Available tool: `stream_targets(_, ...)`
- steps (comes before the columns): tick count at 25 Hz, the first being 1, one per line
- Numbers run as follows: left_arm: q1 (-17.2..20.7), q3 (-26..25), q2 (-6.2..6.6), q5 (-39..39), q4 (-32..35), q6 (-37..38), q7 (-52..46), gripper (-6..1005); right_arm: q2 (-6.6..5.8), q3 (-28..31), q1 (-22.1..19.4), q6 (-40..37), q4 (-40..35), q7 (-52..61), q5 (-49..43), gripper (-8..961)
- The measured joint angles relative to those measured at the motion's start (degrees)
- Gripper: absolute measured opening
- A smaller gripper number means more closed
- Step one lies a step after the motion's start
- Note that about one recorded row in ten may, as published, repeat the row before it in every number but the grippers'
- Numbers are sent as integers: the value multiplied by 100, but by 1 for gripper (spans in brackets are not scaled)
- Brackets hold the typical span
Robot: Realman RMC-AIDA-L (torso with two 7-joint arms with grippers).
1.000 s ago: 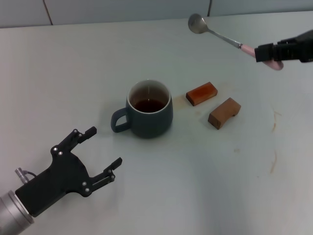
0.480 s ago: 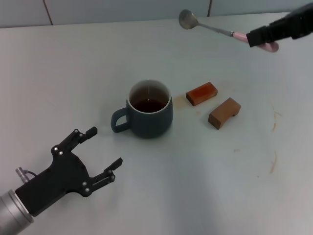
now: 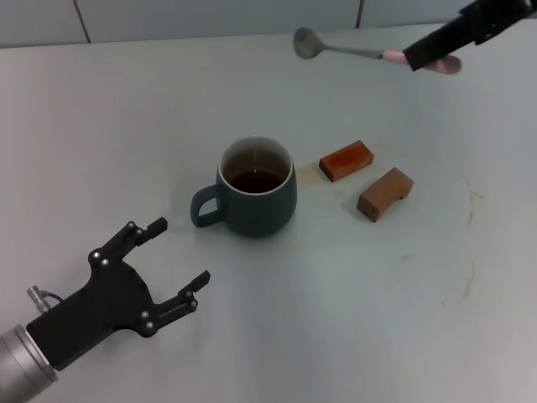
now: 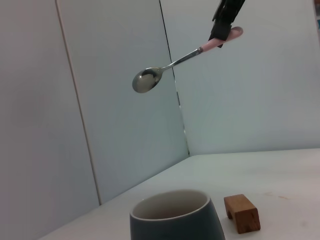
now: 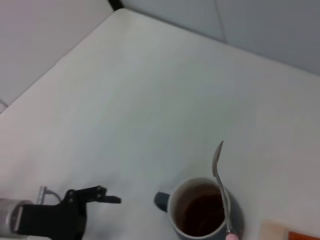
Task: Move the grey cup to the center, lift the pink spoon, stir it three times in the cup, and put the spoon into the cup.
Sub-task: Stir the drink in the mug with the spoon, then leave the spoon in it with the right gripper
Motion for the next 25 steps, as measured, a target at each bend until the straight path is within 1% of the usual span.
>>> stream_targets(3, -4, 0, 0, 0, 3, 0, -50, 852, -54, -23, 239, 14, 322, -70, -53, 115)
stream_targets(4, -20, -1, 0, 0, 3, 0, -52, 852, -92, -49, 400, 17, 461, -80, -142, 115)
stream_targets(5, -20, -1, 0, 0, 3, 0, -52, 852, -92, -49, 400, 17, 461, -80, -142, 115)
stream_targets(7, -48, -2, 0, 0, 4, 0, -63, 852, -134, -101, 548, 7, 560, -86, -216, 115)
stream_targets(8, -56, -2, 0, 0, 4, 1, -74, 852, -164, -131, 629, 1, 629, -86, -244, 115)
stream_targets(9, -70, -2, 0, 0, -2, 1, -103, 852, -223, -161, 787, -7, 835, -87, -291, 115)
stream_targets(10, -70, -2, 0, 0, -2, 1, -103, 852, -223, -161, 787, -7, 835, -87, -291, 115)
stream_targets(11, -72, -2, 0, 0, -3, 1, -107, 852, -258, -167, 879, -10, 983, -88, -308, 115)
stream_targets(12, -80, -2, 0, 0, -4, 2, -111, 852, -337, -195, 1068, -10, 1343, -102, -339, 115)
stream_targets(13, -88, -2, 0, 0, 2, 2, -113, 852, -372, -218, 1209, -4, 1578, -129, -433, 115)
stream_targets(14, -101, 1, 0, 1, 18, -2, -117, 852, -372, -218, 1209, -4, 1578, -129, -433, 115)
stream_targets(19, -115, 10, 0, 5, 24, -36, -123, 852, -392, -226, 1491, 9, 1920, -172, -730, 115)
stream_targets(25, -135, 16, 2, 19, 25, -62, -204, 852, -417, -224, 1650, -8, 2130, -170, -756, 115)
